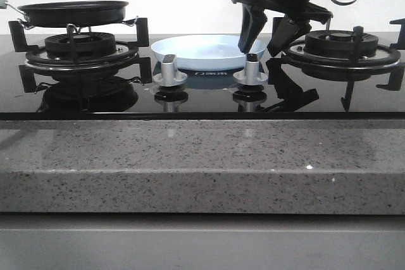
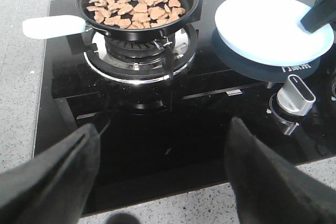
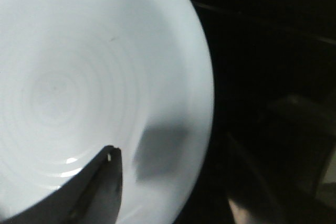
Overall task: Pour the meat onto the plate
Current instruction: 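Lower the right gripper and grasp the rim of the light blue plate, then lift the plate with the right gripper and move it toward the pan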
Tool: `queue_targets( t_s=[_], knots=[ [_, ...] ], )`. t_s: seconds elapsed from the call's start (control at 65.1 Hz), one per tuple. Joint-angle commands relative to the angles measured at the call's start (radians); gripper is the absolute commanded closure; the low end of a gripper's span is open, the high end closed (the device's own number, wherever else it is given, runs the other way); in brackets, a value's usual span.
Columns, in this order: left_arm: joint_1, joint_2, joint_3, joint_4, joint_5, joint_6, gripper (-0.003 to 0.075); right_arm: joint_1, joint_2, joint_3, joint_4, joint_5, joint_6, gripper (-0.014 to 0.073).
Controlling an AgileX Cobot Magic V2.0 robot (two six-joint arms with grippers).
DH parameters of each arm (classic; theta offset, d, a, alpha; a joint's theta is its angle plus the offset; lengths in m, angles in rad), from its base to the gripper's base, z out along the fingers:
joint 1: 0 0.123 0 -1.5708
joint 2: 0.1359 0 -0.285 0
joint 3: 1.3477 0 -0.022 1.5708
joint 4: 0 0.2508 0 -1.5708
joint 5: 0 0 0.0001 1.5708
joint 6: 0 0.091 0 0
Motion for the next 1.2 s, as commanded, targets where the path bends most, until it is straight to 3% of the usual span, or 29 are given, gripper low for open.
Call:
queue_targets(
  t_s=[0.0,0.537,0.983,1.182],
  knots=[
    [-0.009,0.0,-0.032,-0.002,-0.066,0.0,0.023,-0.005,-0.056,-0.033,0.017,-0.025,-0.014,0.0213],
    [-0.009,0.0,-0.032,-0.002,-0.066,0.0,0.023,-0.005,-0.056,-0.033,0.017,-0.029,-0.014,0.0665],
    [-0.009,0.0,-0.032,-0.002,-0.066,0.0,0.023,-0.005,-0.194,-0.084,0.037,-0.014,-0.014,0.0663],
    [-0.009,0.0,-0.032,-0.002,-0.066,0.0,0.023,0.027,-0.375,0.124,0.045,-0.101,-0.024,0.0663]
  ],
)
